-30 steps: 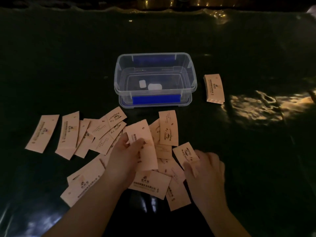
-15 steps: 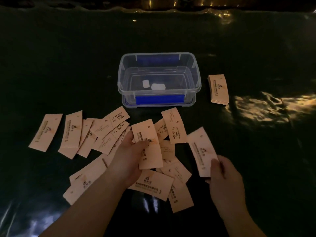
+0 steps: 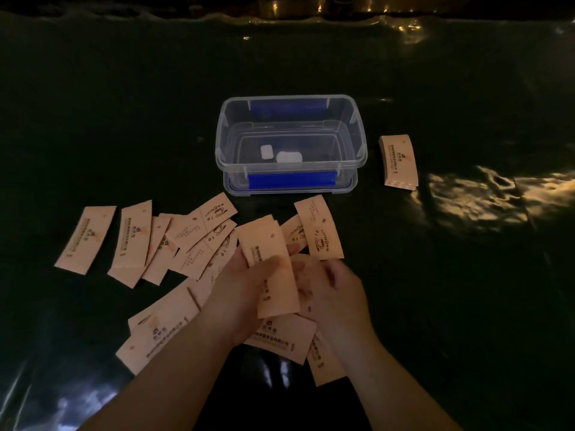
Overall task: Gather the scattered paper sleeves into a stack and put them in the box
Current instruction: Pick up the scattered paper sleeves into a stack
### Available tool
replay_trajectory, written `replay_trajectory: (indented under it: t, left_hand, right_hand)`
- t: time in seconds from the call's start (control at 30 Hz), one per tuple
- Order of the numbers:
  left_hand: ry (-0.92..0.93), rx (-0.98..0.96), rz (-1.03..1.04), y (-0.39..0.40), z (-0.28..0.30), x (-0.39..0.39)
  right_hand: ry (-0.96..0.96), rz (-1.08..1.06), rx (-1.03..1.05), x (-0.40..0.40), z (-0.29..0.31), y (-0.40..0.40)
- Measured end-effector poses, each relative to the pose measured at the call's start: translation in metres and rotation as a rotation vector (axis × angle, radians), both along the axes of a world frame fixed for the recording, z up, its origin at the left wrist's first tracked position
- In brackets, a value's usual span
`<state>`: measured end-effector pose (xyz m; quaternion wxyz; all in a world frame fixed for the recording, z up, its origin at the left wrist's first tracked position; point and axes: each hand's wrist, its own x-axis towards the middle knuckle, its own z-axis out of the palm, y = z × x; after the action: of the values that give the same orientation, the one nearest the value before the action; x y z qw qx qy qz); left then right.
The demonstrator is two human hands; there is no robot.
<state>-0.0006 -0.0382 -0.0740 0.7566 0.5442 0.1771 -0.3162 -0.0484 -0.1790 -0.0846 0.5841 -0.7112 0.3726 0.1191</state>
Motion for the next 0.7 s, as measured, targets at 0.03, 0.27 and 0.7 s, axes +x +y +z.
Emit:
replay_trajectory:
  t: [0.03, 0.27, 0.7]
  left_hand:
    - [0.012, 0.007, 0.038, 0.002, 0.000, 0.002]
    - [0.098, -0.016, 0.145, 0.017, 0.000, 0.014]
    - [0.031, -0.066, -0.010, 0.003, -0.004, 0.004]
  right_hand:
    - [-0.044, 0.028, -0.209, 0.008, -0.008, -0.005]
    - [-0.065, 0.445, -0.999, 0.045, -0.041, -0.021]
    - [-0.024, -0.017, 0.275, 0.004, 0.023, 0.002]
